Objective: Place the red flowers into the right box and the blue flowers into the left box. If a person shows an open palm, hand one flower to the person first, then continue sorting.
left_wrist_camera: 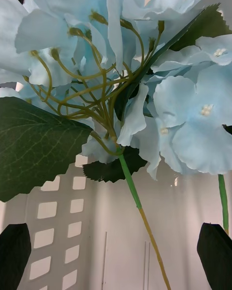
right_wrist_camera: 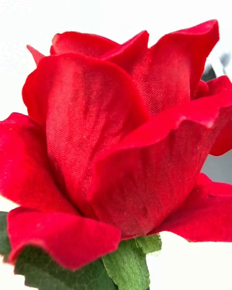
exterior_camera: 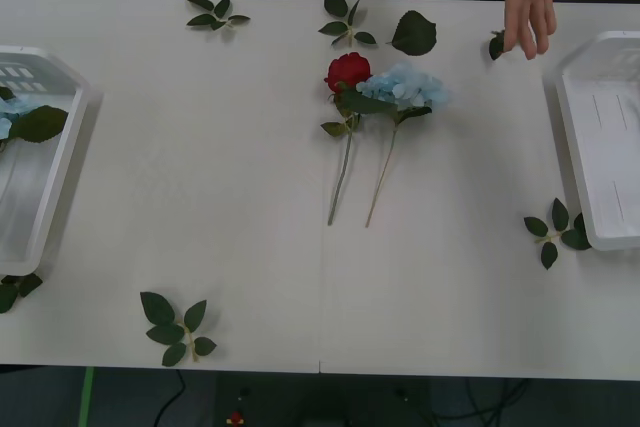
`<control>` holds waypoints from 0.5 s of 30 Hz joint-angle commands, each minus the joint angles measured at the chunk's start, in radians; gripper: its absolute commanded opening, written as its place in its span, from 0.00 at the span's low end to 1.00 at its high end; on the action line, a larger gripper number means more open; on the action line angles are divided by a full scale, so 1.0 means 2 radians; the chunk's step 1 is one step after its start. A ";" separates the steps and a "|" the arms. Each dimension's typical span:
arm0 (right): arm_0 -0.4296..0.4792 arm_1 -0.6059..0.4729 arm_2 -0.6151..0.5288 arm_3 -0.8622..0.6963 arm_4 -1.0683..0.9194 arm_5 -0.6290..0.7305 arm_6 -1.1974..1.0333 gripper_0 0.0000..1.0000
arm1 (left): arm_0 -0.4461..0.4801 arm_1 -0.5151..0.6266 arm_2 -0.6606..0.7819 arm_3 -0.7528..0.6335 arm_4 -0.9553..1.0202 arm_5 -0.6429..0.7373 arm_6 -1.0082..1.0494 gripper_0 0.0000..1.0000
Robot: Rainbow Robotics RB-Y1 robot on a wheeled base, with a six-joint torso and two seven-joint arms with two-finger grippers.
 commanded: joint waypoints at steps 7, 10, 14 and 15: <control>-0.007 0.076 0.042 -0.110 0.078 -0.103 0.044 0.00 | 0.002 0.026 -0.006 -0.013 0.002 -0.009 -0.040 1.00; -0.018 0.089 0.077 -0.109 0.106 -0.143 0.046 0.00 | 0.003 0.026 -0.007 -0.013 0.003 -0.012 -0.040 1.00; -0.032 0.098 0.111 -0.100 0.124 -0.178 0.046 0.00 | 0.003 0.026 -0.009 -0.013 0.005 -0.013 -0.040 1.00; -0.033 0.098 0.114 -0.099 0.124 -0.183 0.046 0.00 | 0.003 0.026 -0.008 -0.013 0.005 -0.013 -0.040 1.00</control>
